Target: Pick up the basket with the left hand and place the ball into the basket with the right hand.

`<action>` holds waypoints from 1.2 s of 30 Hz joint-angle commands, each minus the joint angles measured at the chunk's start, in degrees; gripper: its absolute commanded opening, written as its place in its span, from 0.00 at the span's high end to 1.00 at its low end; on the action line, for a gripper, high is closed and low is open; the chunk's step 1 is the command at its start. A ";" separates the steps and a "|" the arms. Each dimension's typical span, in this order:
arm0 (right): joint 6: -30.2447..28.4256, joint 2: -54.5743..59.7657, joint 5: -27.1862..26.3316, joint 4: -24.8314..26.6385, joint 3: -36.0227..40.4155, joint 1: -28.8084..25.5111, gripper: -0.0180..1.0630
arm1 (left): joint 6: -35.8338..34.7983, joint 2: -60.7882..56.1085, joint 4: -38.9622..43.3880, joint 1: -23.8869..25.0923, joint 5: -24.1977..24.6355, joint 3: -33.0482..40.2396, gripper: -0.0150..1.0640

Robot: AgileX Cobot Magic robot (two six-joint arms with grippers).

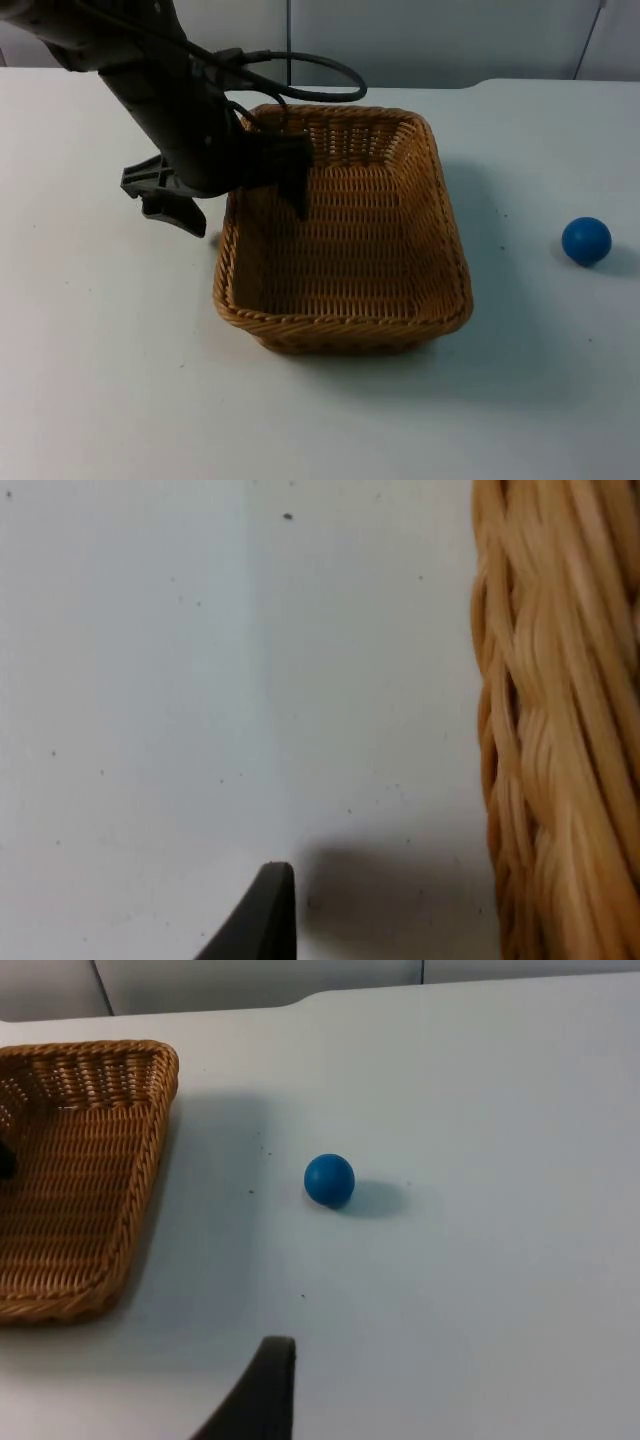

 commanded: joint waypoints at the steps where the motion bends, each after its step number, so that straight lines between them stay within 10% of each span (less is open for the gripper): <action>1: -0.14 -0.21 -0.27 0.11 0.44 0.22 0.01 | -1.15 0.35 0.04 -0.43 0.07 -0.40 0.04; 8: -0.14 -0.21 -0.27 0.11 0.44 0.22 0.01 | -1.15 0.51 0.36 -1.74 -0.06 -0.40 0.06; 23: -0.14 -0.21 -0.27 0.11 0.44 0.22 0.01 | -1.55 0.51 0.50 -2.24 -2.32 -0.40 0.53; 36: -0.14 -0.21 -0.27 0.11 0.44 0.22 0.01 | -1.55 0.96 1.20 -2.24 -3.55 -0.40 0.61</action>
